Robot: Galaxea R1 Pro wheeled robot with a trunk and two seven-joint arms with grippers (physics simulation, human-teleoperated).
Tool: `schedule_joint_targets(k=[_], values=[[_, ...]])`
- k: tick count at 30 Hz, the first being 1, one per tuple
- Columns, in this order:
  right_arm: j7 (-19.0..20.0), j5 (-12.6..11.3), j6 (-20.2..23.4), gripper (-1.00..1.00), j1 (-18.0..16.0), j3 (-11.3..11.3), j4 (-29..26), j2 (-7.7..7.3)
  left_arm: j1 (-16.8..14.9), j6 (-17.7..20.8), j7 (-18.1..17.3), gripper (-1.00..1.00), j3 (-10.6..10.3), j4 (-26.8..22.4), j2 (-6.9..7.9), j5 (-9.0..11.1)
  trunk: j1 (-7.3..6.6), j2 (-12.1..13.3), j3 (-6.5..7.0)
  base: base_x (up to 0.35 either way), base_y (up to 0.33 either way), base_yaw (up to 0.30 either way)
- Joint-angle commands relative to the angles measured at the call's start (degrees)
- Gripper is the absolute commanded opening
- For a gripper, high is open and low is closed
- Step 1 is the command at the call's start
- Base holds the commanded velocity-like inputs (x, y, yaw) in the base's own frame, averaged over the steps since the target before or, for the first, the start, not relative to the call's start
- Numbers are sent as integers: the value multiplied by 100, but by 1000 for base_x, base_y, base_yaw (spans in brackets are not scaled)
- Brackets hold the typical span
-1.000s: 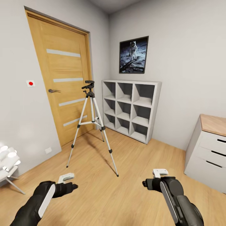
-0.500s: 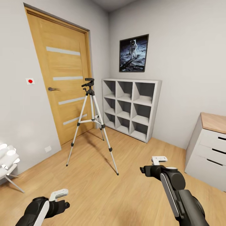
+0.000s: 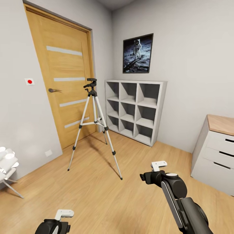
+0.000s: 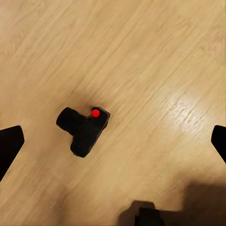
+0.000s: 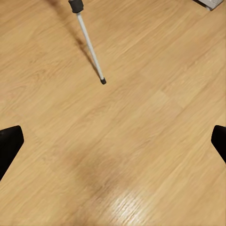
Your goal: Attach the digital camera to the camera tripod in the bedroom.
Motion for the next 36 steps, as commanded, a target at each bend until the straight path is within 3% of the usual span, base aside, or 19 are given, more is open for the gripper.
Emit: schedule_joint_targets(k=[1,10,12,19,23,24,31,36], values=[[1,-12,25,100,-5,-3,-5,0,-7,2,61,100,-26,30,9,43,22,-45,-25,0,0,-4],[-2,-11,25,100,-11,-14,-6,0,-41,-75,94,100,80,171,44,30,220,-406,-186,0,0,-1],[-3,-11,25,100,-8,-11,-6,1,-56,-77,63,100,321,185,56,38,264,-486,-222,0,0,0],[-3,-11,25,100,-8,-8,-6,8,-78,-66,-102,100,750,195,51,87,417,-767,-348,0,0,0],[-4,-12,25,100,-6,-9,-6,10,-139,-59,-252,100,961,198,60,270,505,-927,-420,0,0,-82],[1,-16,25,100,-4,6,-6,-7,-167,-57,-299,100,1045,199,66,419,505,-927,-420,0,0,-198],[4,-18,25,100,1,32,-6,-17,-203,-69,-328,100,1110,199,94,763,505,-927,-420,0,0,-233],[5,-13,25,100,3,27,-6,-8,-211,-134,-239,100,1077,203,62,874,505,-927,-420,0,0,-222]])
